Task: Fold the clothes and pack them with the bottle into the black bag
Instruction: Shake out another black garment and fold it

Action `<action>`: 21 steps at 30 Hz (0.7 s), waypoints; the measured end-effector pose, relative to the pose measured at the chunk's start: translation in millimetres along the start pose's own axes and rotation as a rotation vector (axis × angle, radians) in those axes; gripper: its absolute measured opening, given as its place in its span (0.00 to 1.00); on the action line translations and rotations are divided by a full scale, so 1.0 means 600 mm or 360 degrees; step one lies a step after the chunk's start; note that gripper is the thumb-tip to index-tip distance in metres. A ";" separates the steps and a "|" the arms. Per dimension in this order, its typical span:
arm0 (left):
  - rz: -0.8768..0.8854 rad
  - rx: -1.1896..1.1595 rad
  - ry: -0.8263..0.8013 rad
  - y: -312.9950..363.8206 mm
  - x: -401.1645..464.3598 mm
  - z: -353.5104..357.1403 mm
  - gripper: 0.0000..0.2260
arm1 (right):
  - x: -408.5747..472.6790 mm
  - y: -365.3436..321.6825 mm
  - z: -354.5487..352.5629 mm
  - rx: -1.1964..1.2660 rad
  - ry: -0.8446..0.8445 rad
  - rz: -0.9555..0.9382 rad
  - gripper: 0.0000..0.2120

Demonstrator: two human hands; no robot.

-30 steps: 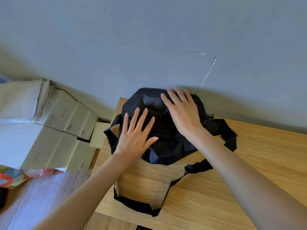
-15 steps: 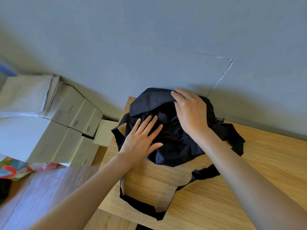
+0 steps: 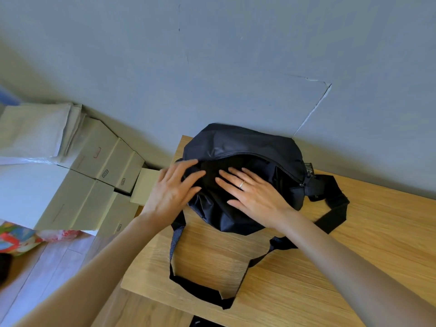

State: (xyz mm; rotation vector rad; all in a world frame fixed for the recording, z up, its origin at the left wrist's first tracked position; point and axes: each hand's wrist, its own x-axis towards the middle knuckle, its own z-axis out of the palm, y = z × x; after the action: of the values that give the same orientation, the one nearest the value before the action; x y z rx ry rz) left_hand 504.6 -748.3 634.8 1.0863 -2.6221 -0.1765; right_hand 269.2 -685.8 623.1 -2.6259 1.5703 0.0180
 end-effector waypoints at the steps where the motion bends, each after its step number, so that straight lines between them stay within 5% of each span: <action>1: -0.0092 0.0026 0.0008 -0.005 0.002 -0.001 0.15 | 0.002 0.000 0.000 0.0016 -0.0050 0.0021 0.25; 6: -0.0162 0.0161 -0.0195 -0.025 0.019 0.011 0.16 | 0.008 0.004 0.003 0.0003 -0.0170 0.0016 0.28; 13: -0.0280 -0.0734 -0.0430 -0.036 0.041 0.007 0.12 | 0.010 0.009 0.000 0.0059 -0.0276 -0.0021 0.27; 21: -0.0359 -0.1140 -0.0680 -0.049 0.056 -0.036 0.14 | 0.018 0.019 -0.024 0.0157 -0.0323 -0.0014 0.27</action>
State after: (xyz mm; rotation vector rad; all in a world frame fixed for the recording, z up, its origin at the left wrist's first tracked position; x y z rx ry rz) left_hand 508.5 -792.9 656.2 1.1390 -2.3951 -1.4038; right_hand 264.0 -701.7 636.2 -2.4681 1.4542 0.1946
